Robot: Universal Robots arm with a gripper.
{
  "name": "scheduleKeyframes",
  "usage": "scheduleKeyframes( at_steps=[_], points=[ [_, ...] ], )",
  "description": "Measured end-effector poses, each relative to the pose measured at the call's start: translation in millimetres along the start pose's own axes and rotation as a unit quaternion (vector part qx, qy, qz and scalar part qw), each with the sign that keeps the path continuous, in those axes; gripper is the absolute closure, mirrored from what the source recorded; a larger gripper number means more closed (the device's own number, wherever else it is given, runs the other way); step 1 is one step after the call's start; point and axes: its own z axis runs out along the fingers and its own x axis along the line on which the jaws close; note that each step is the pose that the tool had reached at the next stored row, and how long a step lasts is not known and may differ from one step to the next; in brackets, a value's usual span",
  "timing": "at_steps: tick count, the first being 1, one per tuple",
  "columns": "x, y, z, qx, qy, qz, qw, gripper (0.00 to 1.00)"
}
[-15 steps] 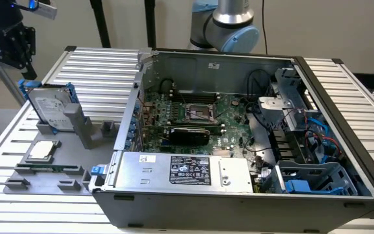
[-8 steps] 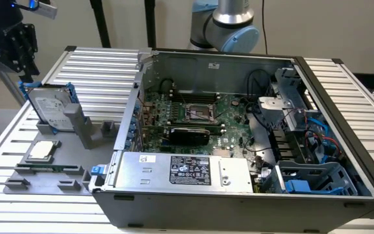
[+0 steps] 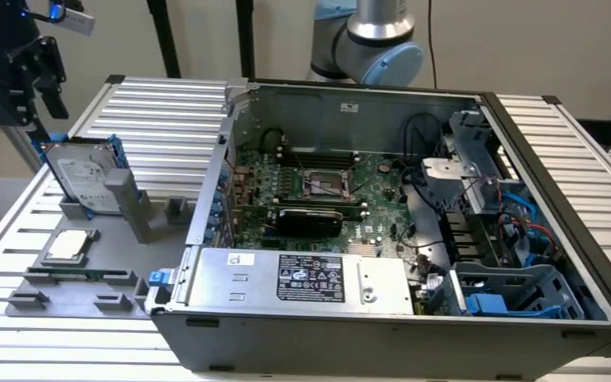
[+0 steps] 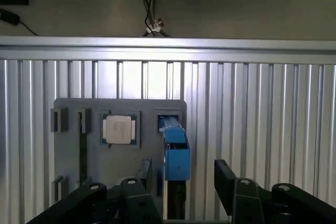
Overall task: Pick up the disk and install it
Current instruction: 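Pick up the disk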
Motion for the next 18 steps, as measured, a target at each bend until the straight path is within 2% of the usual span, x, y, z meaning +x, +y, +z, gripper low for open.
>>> scheduleKeyframes(
  at_steps=[18],
  points=[
    [2.7,-0.3,32.8,0.0001,0.0000,0.000,1.0000,0.00]
  ],
)
